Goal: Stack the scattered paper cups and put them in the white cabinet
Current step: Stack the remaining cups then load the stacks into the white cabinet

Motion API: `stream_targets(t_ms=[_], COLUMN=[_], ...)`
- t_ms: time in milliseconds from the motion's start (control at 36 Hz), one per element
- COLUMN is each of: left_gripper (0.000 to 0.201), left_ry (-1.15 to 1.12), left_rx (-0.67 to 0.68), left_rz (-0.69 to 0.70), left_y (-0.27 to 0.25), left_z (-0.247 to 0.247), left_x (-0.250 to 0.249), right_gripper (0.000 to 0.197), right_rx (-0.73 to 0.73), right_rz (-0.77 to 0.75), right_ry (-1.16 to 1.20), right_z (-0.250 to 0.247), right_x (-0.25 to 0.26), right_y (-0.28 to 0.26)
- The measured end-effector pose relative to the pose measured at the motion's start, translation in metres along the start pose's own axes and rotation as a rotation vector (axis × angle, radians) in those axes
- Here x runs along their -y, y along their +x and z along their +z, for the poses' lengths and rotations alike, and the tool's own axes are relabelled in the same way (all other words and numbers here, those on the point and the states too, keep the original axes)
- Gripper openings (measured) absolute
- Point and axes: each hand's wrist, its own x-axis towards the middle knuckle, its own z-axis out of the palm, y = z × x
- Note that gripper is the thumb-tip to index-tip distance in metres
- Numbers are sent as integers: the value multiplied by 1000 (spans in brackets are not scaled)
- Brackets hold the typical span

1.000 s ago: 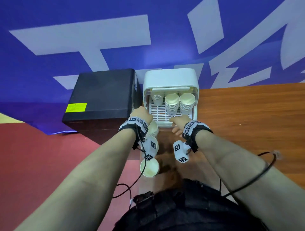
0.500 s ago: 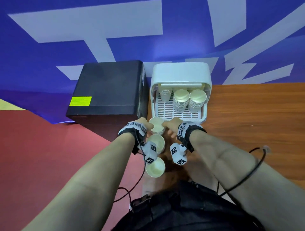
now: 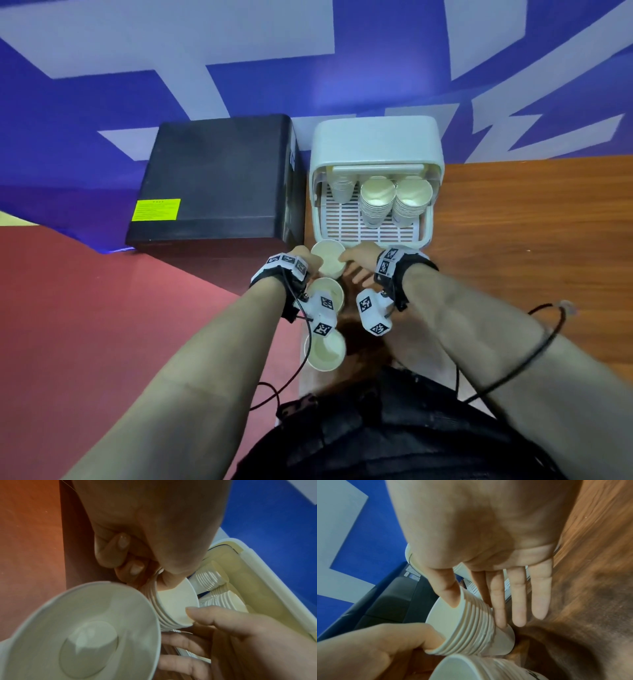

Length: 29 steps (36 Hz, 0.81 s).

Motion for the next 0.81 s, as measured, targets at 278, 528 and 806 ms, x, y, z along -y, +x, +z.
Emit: stream_targets(t_ms=[278,528,806], left_gripper=[28,34,40], left_ry=[133,135,-104], left_rx=[-212,-296,-182], left_rz=[102,212,128], left_y=[-41,-53,-12], left_z=[-9,-19,-20], left_x=[-19,-51,-67], right_gripper=[42,23,31], right_rx=[-34,-110,-116], right_rz=[-71,-171,-140], right_ry=[193,375,353], right_z=[-7,-31,-43], right_x=[3,9,16], right_y=[-26,-40,-20])
